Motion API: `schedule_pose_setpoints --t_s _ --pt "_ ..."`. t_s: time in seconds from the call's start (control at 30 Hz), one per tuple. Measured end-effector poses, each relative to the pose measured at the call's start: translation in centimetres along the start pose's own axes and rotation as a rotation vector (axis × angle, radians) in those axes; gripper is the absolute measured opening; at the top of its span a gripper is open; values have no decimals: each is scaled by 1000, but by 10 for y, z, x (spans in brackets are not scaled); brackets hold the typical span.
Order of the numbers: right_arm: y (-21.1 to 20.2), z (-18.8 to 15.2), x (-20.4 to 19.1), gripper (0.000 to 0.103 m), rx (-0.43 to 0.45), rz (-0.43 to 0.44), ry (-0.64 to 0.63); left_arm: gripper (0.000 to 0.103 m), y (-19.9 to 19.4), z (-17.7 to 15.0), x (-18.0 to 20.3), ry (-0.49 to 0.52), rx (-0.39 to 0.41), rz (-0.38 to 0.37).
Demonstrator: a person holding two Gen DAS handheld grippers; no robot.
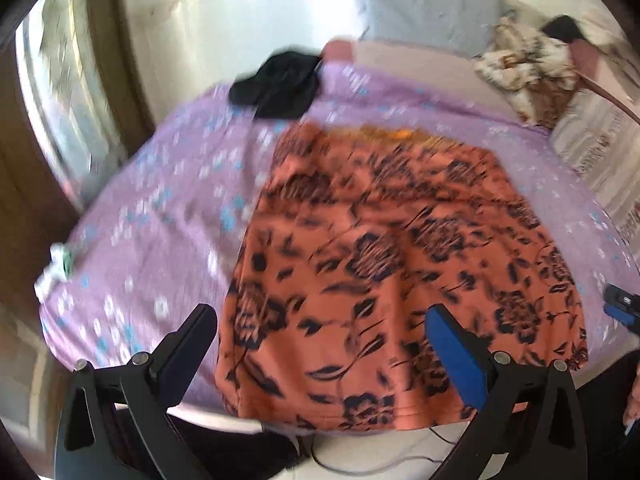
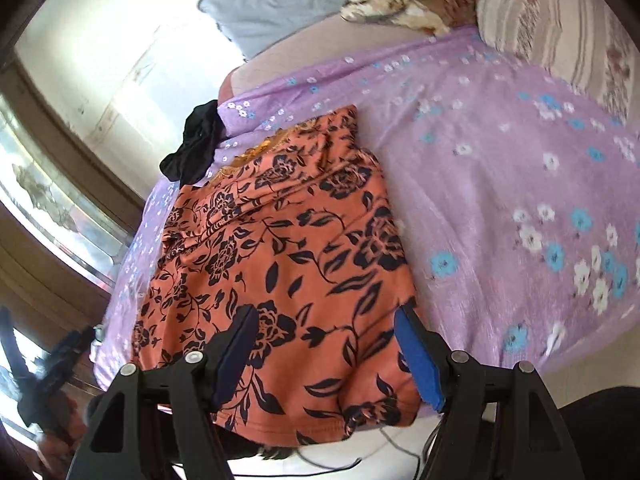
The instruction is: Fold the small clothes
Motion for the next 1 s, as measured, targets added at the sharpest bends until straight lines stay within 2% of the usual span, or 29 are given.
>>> schedule_pose_setpoints --t_s 0.23,0.33,0.4,0.47,0.53,0.6,0.67,0.73,0.77,0.8,0.87,0.9,1.0 --pt "5 2 37 73 -48 44 146 103 56 -39 -71 -268 -201 -37" --pt "9 3 45 73 -61 48 172 103 65 -54 -90 -333 -230 -27" --pt "13 3 49 73 -65 55 192 100 65 -57 -96 -341 -228 -7" --pt "17 4 50 73 -63 54 200 85 66 -60 -94 -326 -224 -8" --pt "18 6 49 73 -50 61 200 64 70 -64 -88 -311 -244 -25" --pt "17 6 42 73 -39 112 184 56 72 -68 -83 -306 -250 -36" --pt "20 3 33 72 -55 142 151 52 69 -69 -79 -286 -227 -23" --pt "28 -4 25 71 -94 138 122 39 67 -69 -74 -264 -219 -29" --pt "34 -9 23 71 -129 136 121 35 66 -68 -74 -257 -219 -32" --pt "44 -16 23 71 -207 139 132 28 66 -67 -73 -249 -220 -36" --pt "62 -33 26 71 -363 128 160 24 64 -66 -72 -234 -229 -32" --pt "65 -39 28 71 -402 121 179 22 61 -66 -75 -232 -229 -26" --pt "56 -41 27 71 -434 103 181 22 57 -64 -85 -234 -223 -28"
Point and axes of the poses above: each gripper's, at about its wrist camera, not at the fingertips, and y roughly the way its jaws point, x to its right, z to its top, the point moved 3 cm from there along y, roughly the way its jaws point, and after that the axes turned 8 degrees about y, right-handed, at the moved point
